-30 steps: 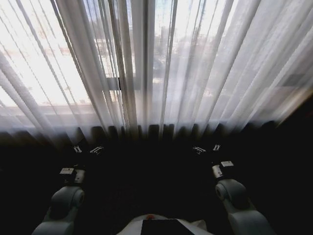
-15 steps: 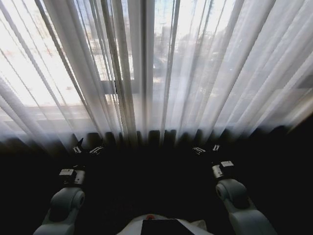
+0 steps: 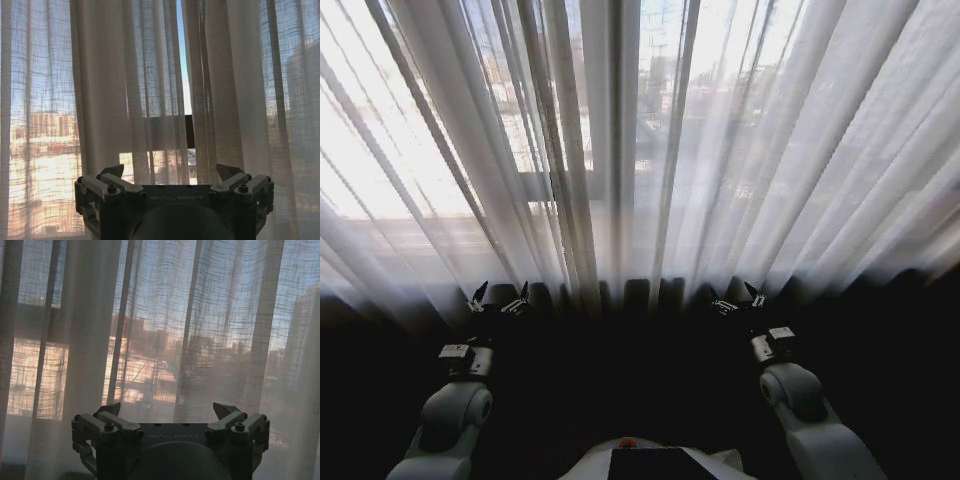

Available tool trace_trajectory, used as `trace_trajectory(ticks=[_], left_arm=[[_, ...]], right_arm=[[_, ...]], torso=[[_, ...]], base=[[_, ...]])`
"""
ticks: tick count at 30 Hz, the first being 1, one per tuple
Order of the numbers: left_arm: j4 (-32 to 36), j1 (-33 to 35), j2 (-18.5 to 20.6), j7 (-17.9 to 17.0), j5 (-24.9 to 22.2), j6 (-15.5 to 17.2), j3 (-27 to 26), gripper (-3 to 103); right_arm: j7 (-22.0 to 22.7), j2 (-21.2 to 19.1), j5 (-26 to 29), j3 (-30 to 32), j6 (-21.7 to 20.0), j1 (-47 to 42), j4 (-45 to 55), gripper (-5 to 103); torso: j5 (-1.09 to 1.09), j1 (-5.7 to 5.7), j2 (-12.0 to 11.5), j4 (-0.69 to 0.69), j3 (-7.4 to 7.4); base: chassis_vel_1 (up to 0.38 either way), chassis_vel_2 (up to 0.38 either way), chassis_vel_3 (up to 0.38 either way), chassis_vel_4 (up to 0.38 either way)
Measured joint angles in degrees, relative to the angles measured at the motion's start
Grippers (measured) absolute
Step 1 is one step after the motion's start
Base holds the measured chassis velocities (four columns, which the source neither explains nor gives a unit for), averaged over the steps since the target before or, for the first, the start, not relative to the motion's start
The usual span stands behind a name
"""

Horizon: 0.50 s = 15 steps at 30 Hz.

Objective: Open the curtains by pulling them apart, changing their state from closed to fully open.

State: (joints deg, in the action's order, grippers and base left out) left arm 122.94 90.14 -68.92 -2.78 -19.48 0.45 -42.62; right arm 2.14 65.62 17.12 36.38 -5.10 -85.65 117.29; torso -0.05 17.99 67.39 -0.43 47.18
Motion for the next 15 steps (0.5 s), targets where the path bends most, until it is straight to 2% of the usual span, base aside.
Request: trace_trajectory(ticks=[3, 15], left_arm=[[-0.51, -0.12, 0.0, 0.01, -0.05, -0.03, 0.12, 100], [-2.53, -0.78, 0.61, 0.3, -1.29, -0.48, 0.35, 100]], right_arm=[[-0.07, 0.14, -0.05, -0.05, 0.01, -0.06, -0.02, 100], [0.06, 1.15, -1.65, -0.33, 0.19, 0.0, 0.23, 100]], torso=[[0.07, -0.03, 0.01, 0.01, -0.01], [0.05, -0.01, 0.0, 0.0, 0.01]], base=[[-0.124, 0.168, 0.132, -0.132], [-0.17, 0.139, 0.166, -0.147]])
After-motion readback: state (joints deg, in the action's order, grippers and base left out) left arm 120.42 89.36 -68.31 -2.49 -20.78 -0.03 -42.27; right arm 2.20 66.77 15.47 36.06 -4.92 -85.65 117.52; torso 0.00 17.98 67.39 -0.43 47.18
